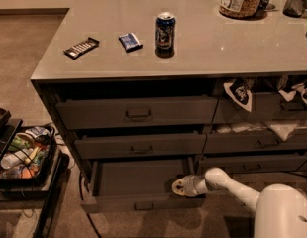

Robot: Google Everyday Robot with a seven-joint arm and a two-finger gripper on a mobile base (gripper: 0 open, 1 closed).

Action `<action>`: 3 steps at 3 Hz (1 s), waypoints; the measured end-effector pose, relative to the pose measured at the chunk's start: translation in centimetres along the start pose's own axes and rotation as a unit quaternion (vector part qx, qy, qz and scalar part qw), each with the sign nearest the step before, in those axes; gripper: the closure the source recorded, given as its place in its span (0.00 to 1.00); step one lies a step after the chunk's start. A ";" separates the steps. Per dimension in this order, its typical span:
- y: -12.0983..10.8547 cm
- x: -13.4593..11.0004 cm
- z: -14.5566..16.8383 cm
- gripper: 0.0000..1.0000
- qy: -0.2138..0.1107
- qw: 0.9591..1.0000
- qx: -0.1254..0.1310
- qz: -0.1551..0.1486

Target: Open bottom drawer

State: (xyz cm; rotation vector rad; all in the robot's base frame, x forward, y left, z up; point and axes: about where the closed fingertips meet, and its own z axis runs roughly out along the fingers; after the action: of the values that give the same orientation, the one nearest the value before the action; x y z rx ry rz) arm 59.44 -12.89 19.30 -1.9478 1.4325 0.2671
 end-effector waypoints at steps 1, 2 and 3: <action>1.1 -0.7 0.2 1.00 -0.001 0.999 -0.037 0.028; 2.4 -1.2 0.2 1.00 -0.009 0.996 -0.060 0.068; 4.7 -2.5 0.3 1.00 -0.027 0.989 -0.085 0.121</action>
Offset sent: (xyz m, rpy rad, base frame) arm -0.0569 0.0083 -0.0131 0.0463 0.3999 -0.1083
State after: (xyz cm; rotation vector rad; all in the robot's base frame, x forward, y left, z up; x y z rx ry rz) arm 54.34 -11.49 18.52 -1.8824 1.6568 0.5655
